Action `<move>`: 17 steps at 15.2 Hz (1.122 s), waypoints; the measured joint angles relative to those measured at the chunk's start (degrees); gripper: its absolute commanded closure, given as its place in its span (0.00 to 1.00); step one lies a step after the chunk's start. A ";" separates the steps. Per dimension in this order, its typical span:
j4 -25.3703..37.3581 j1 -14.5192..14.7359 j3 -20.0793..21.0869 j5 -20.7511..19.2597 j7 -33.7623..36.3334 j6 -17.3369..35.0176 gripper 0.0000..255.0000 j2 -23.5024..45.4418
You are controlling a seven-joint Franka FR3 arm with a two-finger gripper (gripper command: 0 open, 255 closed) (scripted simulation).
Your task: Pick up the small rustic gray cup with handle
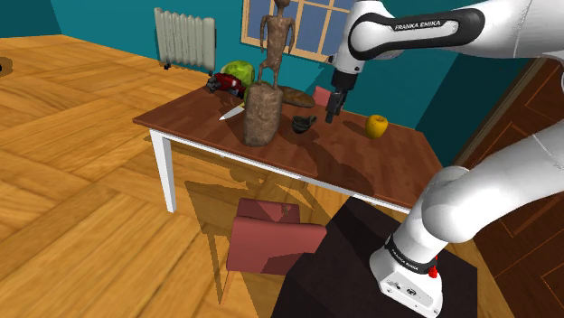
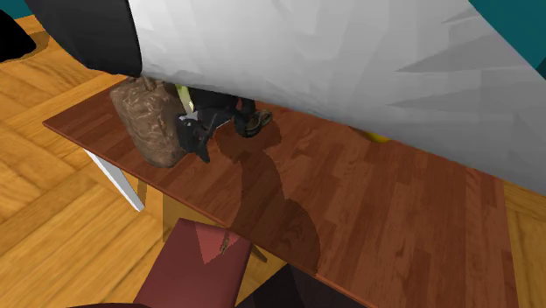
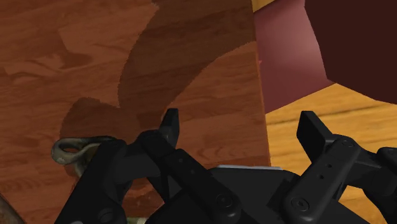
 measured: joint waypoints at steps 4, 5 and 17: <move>4.09 -0.15 -3.52 0.76 -6.13 3.53 0.00 7.65; 5.35 -0.17 -4.32 1.23 -7.68 4.41 0.00 9.81; 29.26 -4.33 -9.80 11.74 -27.59 6.26 0.00 37.85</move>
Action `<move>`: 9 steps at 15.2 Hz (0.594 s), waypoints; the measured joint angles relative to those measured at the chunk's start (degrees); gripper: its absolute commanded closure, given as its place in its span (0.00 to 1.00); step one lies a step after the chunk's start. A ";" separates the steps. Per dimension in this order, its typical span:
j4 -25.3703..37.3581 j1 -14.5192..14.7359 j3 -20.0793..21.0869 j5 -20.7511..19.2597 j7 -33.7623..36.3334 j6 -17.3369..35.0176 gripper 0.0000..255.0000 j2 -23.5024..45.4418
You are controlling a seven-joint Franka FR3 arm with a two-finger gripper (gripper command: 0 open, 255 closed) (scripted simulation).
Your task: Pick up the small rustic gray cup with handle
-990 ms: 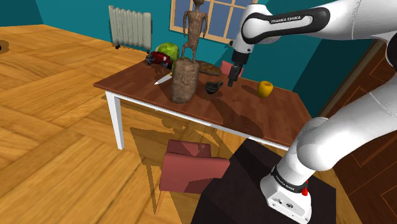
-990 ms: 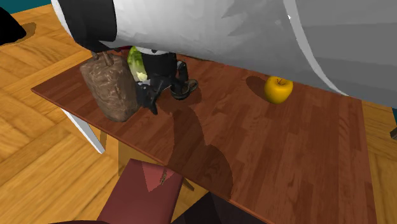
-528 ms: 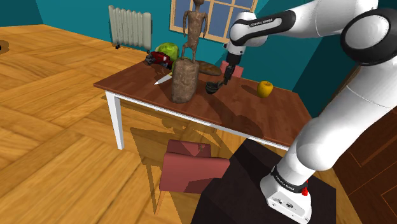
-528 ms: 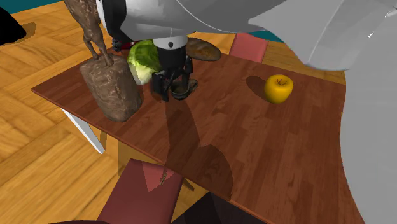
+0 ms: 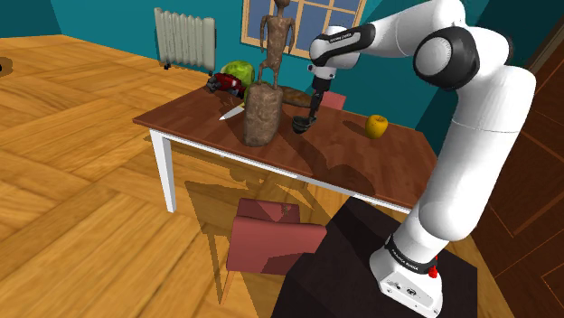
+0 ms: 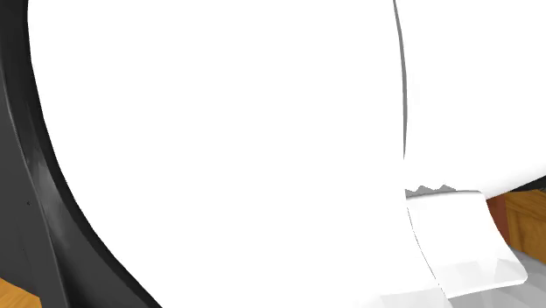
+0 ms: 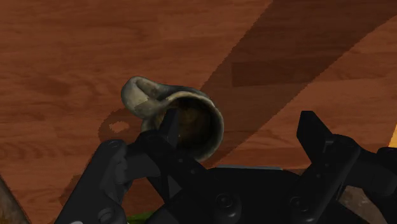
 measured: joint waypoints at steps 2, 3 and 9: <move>4.25 -1.37 0.15 1.74 -2.52 -0.48 0.00 4.26; 7.65 -2.29 0.33 2.75 -3.77 -1.33 0.00 7.09; 25.58 -7.80 2.01 6.93 -8.99 -5.70 0.00 21.60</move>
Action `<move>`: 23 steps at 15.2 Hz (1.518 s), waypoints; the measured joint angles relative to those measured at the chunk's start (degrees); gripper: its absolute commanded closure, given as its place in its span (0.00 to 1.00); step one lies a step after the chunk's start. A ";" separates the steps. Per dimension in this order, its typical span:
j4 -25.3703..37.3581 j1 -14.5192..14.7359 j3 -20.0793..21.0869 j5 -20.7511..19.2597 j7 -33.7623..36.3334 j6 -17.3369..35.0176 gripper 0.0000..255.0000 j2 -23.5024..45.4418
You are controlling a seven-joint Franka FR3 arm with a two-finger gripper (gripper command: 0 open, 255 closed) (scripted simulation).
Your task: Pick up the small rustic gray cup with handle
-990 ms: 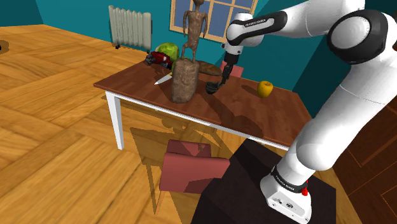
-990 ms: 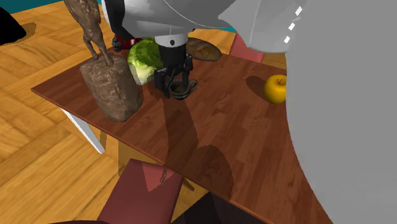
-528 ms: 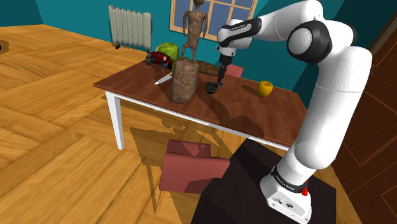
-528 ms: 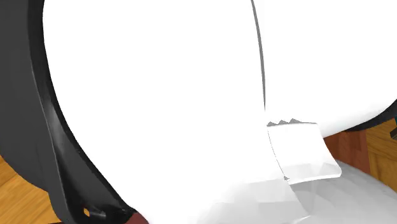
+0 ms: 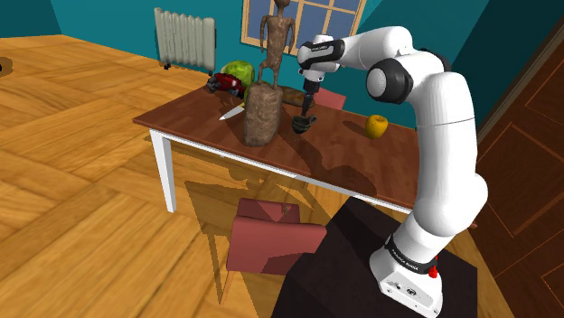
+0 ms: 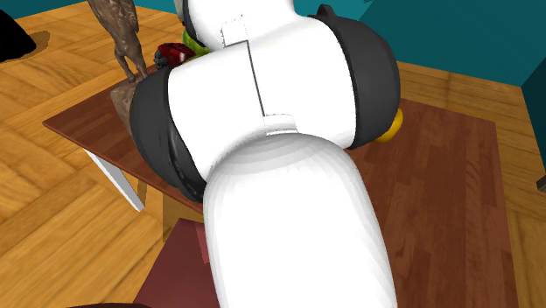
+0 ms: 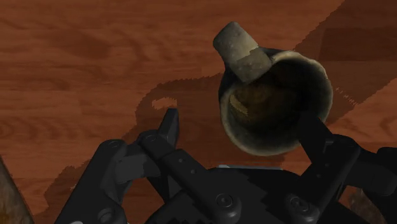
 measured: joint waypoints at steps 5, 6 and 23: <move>0.06 -0.44 0.50 0.72 -0.63 2.31 0.00 2.46; -0.23 -0.41 0.57 0.81 -0.66 2.84 0.00 2.73; 0.82 -0.45 0.43 0.60 -0.47 1.33 1.00 2.22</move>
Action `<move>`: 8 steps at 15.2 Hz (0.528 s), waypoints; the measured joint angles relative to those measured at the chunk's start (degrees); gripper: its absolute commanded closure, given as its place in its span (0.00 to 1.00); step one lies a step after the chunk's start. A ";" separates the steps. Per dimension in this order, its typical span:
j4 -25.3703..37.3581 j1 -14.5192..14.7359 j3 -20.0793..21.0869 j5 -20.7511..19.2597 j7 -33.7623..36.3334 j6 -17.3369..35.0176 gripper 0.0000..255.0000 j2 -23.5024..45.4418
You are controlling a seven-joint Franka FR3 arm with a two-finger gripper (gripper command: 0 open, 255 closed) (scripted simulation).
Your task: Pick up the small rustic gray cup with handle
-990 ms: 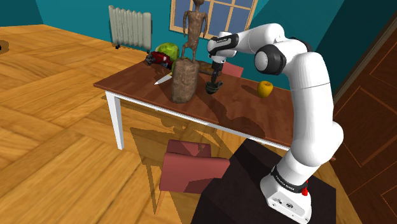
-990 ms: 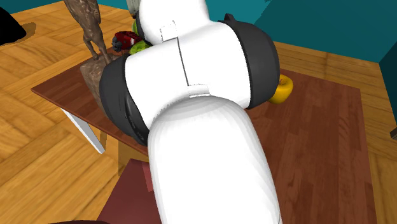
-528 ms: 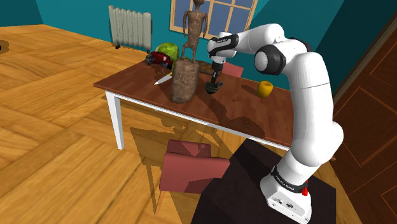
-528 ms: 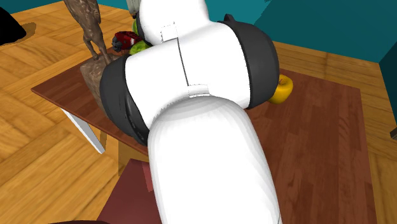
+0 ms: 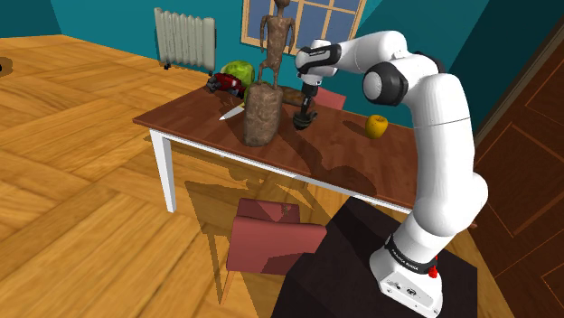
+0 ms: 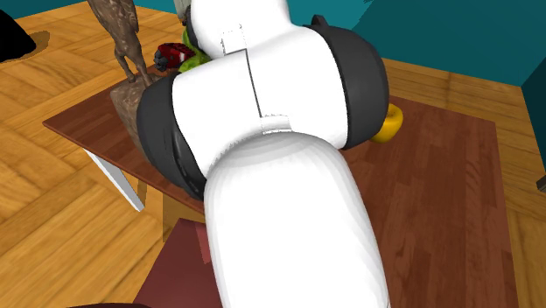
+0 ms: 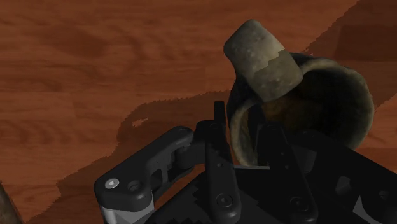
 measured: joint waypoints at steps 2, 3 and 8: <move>0.63 -0.01 -0.10 -0.16 0.12 -1.05 1.00 -0.46; 0.98 -0.05 -0.17 -0.26 0.14 -1.68 1.00 -0.74; 3.77 -0.18 -0.32 -0.57 0.63 -4.99 1.00 -1.35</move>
